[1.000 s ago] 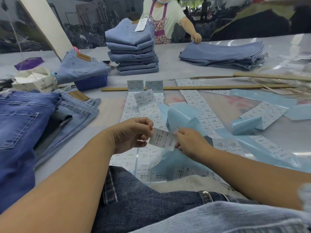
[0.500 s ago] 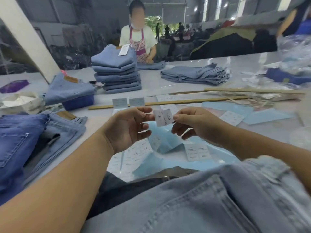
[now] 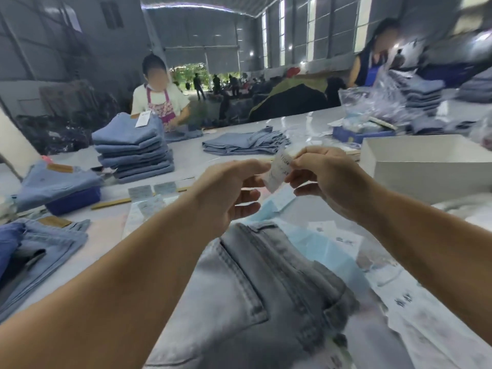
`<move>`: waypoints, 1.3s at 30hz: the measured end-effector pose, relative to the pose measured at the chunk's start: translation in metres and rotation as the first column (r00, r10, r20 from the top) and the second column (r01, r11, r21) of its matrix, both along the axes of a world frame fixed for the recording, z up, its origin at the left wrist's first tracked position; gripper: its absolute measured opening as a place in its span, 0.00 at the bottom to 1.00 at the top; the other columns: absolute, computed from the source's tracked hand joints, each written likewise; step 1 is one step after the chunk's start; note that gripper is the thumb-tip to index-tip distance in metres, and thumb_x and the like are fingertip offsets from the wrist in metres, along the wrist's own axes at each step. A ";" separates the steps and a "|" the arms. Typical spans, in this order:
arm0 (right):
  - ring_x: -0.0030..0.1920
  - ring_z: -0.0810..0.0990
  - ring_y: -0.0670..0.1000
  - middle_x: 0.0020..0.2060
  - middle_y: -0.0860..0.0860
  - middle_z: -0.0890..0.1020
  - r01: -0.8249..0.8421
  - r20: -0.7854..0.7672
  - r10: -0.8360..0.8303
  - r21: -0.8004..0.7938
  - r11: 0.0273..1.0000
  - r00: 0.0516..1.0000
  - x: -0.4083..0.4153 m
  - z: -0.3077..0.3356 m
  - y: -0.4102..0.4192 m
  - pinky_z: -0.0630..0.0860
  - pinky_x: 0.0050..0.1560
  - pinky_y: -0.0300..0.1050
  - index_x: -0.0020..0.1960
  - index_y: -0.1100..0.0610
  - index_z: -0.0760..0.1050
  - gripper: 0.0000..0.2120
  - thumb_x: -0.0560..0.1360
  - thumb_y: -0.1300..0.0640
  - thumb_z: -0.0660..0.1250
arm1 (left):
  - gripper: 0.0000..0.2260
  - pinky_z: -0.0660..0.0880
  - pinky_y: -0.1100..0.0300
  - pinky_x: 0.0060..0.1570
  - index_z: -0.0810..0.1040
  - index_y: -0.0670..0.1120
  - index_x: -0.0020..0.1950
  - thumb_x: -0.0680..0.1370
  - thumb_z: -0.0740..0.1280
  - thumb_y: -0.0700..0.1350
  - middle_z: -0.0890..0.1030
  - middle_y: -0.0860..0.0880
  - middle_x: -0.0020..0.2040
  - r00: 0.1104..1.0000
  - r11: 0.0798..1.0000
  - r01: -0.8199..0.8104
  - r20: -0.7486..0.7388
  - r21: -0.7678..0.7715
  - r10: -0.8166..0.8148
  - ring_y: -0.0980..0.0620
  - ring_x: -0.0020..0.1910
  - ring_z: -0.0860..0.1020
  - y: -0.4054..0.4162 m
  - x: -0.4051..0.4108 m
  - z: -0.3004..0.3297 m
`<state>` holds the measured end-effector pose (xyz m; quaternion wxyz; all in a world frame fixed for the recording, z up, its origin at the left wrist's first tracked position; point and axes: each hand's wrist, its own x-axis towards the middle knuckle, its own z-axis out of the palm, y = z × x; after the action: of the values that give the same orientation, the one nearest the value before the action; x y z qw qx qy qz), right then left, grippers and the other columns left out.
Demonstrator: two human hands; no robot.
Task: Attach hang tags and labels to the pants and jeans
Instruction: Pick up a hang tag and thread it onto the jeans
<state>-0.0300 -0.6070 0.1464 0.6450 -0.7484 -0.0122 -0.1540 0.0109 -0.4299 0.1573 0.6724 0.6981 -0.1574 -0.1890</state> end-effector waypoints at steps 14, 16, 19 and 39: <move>0.38 0.79 0.57 0.36 0.61 0.81 0.177 -0.026 -0.175 0.109 0.978 0.984 -0.108 -0.038 -0.069 0.78 0.42 0.52 0.39 0.59 0.75 0.08 0.77 0.64 0.62 | 0.03 0.75 0.64 0.27 0.81 0.43 0.44 0.76 0.69 0.40 0.85 0.49 0.34 0.962 0.912 0.152 0.155 0.380 -0.225 0.55 0.28 0.80 -0.087 -0.084 -0.015; 0.39 0.80 0.57 0.36 0.60 0.83 0.222 -0.060 -0.217 0.088 0.971 0.974 -0.116 -0.047 -0.081 0.79 0.46 0.56 0.41 0.59 0.75 0.06 0.77 0.63 0.65 | 0.05 0.76 0.63 0.28 0.81 0.43 0.42 0.76 0.67 0.38 0.84 0.48 0.34 0.960 0.905 0.184 0.127 0.383 -0.249 0.53 0.28 0.80 -0.100 -0.093 -0.018; 0.39 0.81 0.55 0.36 0.56 0.83 0.273 -0.100 -0.259 0.160 0.949 0.961 -0.127 -0.058 -0.098 0.81 0.44 0.54 0.47 0.57 0.75 0.05 0.76 0.65 0.67 | 0.06 0.76 0.63 0.28 0.81 0.42 0.42 0.76 0.66 0.37 0.84 0.47 0.33 0.963 0.897 0.222 0.061 0.383 -0.264 0.52 0.27 0.80 -0.117 -0.104 -0.026; 0.39 0.78 0.53 0.40 0.56 0.82 0.494 -0.299 -0.440 0.137 0.859 0.847 -0.099 -0.137 -0.143 0.76 0.38 0.45 0.42 0.57 0.76 0.06 0.77 0.63 0.66 | 0.07 0.79 0.56 0.37 0.76 0.41 0.55 0.81 0.63 0.43 0.82 0.45 0.42 0.913 0.647 0.407 -0.260 0.645 -0.315 0.49 0.35 0.79 -0.184 -0.074 -0.079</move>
<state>-0.1289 -0.7500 0.0095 0.6584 -0.6703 0.2712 -0.2090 -0.0627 -0.6140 0.0786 0.3225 0.8376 -0.1698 -0.4069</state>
